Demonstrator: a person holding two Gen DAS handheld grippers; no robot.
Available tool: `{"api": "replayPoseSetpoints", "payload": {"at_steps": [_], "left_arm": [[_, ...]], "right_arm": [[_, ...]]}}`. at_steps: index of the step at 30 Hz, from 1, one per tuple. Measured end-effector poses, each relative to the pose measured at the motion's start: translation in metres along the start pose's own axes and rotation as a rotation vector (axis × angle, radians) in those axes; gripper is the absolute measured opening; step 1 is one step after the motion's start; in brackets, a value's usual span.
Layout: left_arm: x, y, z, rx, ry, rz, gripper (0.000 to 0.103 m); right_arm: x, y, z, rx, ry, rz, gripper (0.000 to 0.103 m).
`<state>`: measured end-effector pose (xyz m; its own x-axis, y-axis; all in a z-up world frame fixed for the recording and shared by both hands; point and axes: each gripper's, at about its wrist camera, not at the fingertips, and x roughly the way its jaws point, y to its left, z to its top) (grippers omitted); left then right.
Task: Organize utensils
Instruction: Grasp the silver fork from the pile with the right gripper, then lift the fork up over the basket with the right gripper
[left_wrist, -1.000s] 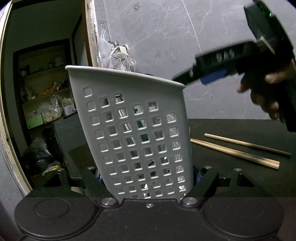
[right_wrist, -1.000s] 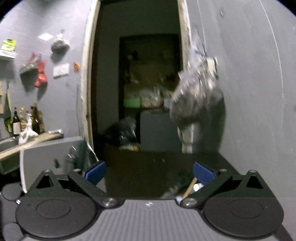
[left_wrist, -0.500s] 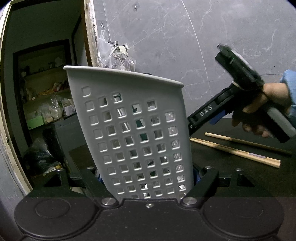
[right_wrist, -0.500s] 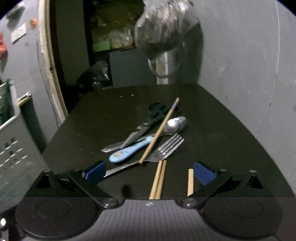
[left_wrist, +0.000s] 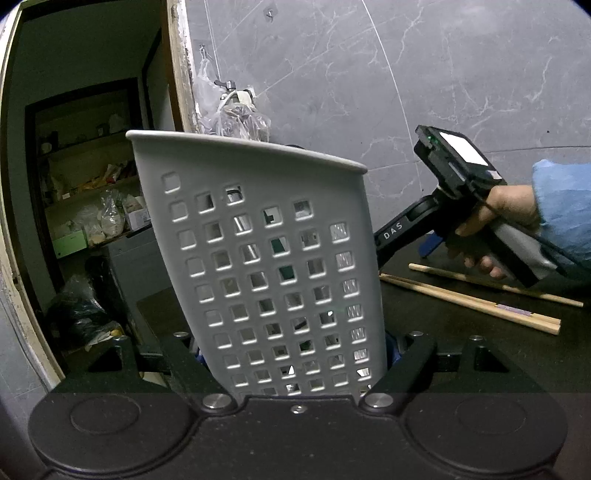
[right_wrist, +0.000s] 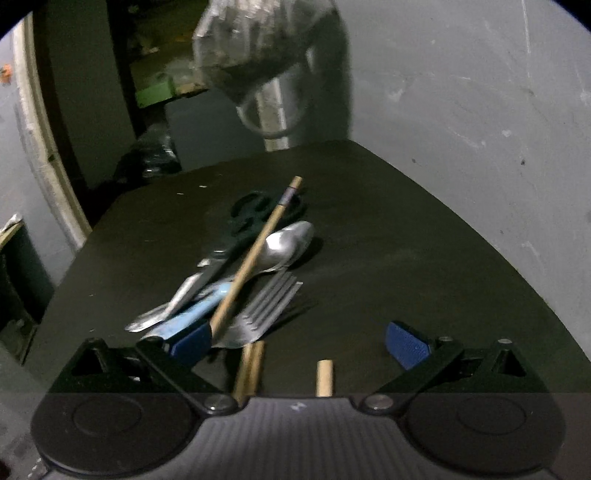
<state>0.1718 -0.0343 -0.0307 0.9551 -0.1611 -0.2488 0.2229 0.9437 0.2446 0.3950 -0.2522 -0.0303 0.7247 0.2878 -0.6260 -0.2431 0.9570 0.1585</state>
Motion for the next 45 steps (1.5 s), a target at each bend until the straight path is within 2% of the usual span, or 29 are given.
{"api": "replayPoseSetpoints", "payload": {"at_steps": [9, 11, 16, 19, 24, 27, 32, 45], "left_arm": [[0.0, 0.0, 0.0, 0.001, 0.0, 0.0, 0.081], [0.0, -0.001, 0.0, 0.0, 0.0, 0.0, 0.081], [0.0, -0.001, 0.0, 0.001, 0.0, 0.0, 0.081], [0.0, -0.001, 0.0, 0.0, -0.001, 0.0, 0.081], [0.0, -0.001, 0.0, 0.001, 0.0, 0.0, 0.081], [0.0, -0.001, 0.0, 0.001, 0.0, 0.0, 0.081], [0.0, -0.001, 0.0, 0.001, 0.0, 0.001, 0.081], [0.0, -0.001, 0.0, 0.001, 0.0, 0.0, 0.081]], "right_arm": [[0.007, -0.001, 0.002, -0.01, -0.01, 0.0, 0.101], [0.008, 0.002, 0.004, -0.029, -0.018, 0.005, 0.088], [0.009, 0.002, 0.009, -0.02, -0.036, 0.033, 0.066], [0.01, -0.004, 0.01, 0.028, -0.044, 0.086, 0.062], [0.013, -0.018, 0.011, 0.134, -0.029, 0.199, 0.039], [0.014, -0.021, 0.01, 0.162, -0.024, 0.212, 0.024], [0.011, -0.024, 0.007, 0.187, -0.038, 0.237, 0.011], [-0.01, -0.017, 0.001, 0.185, -0.082, 0.24, 0.007]]}}
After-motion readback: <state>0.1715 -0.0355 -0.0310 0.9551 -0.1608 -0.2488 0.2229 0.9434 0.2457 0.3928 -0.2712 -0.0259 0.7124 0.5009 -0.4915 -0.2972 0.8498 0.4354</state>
